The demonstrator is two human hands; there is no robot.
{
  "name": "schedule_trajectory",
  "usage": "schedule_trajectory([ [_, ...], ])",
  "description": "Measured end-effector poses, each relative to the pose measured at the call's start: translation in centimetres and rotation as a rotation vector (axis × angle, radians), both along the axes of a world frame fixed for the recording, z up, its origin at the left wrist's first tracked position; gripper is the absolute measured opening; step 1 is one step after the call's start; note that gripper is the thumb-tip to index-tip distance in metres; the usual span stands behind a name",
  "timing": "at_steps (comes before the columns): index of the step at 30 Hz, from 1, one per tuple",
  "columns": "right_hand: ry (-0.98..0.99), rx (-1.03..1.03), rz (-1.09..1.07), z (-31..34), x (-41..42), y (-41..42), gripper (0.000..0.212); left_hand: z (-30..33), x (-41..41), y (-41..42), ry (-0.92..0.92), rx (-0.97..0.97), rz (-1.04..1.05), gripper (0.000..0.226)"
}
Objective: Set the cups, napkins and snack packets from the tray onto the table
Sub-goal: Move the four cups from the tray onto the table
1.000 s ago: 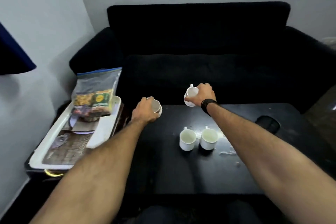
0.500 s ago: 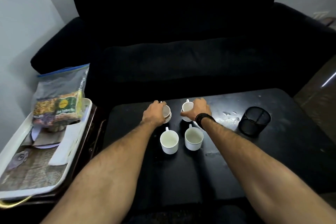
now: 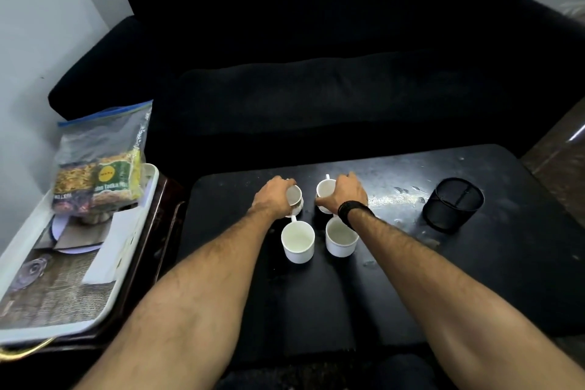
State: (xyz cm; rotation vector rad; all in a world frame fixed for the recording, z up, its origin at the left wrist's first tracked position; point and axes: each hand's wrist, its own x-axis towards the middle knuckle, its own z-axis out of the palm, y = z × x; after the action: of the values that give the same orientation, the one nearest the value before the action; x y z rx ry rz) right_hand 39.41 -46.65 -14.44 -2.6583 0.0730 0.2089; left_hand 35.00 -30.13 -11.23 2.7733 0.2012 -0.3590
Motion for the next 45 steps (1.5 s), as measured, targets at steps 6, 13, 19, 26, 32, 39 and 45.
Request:
schedule_trajectory([
  [6, -0.001, -0.021, -0.015, 0.2, -0.2, 0.1, 0.072, -0.1, -0.4, -0.3, -0.031, -0.034, 0.033, 0.067],
  [13, -0.022, -0.087, 0.034, 1.3, -0.6, -0.1, 0.088, 0.8, -0.7, 0.4, 0.039, -0.098, 0.046, 0.089],
  [19, -0.198, 0.001, 0.136, 4.6, -1.3, 0.9, 0.078, 3.3, -2.5, 2.9, -0.007, -0.091, 0.111, 0.087],
  [26, -0.24, 0.047, 0.295, 8.1, -4.3, 7.0, 0.08, 6.4, -8.0, 7.8, 0.007, 0.002, 0.21, 0.084],
  [32, -0.186, 0.075, 0.463, 9.7, -8.7, 14.1, 0.083, 7.1, -14.5, 13.8, -0.017, 0.03, 0.305, 0.074],
  [39, -0.069, 0.056, 0.644, 9.1, -14.4, 22.8, 0.071, 5.4, -22.3, 21.2, -0.034, 0.077, 0.516, 0.062],
  [45, -0.065, 0.054, 0.702, 6.8, -18.7, 29.2, 0.06, 2.8, -26.2, 25.0, 0.001, 0.046, 0.626, 0.056],
])
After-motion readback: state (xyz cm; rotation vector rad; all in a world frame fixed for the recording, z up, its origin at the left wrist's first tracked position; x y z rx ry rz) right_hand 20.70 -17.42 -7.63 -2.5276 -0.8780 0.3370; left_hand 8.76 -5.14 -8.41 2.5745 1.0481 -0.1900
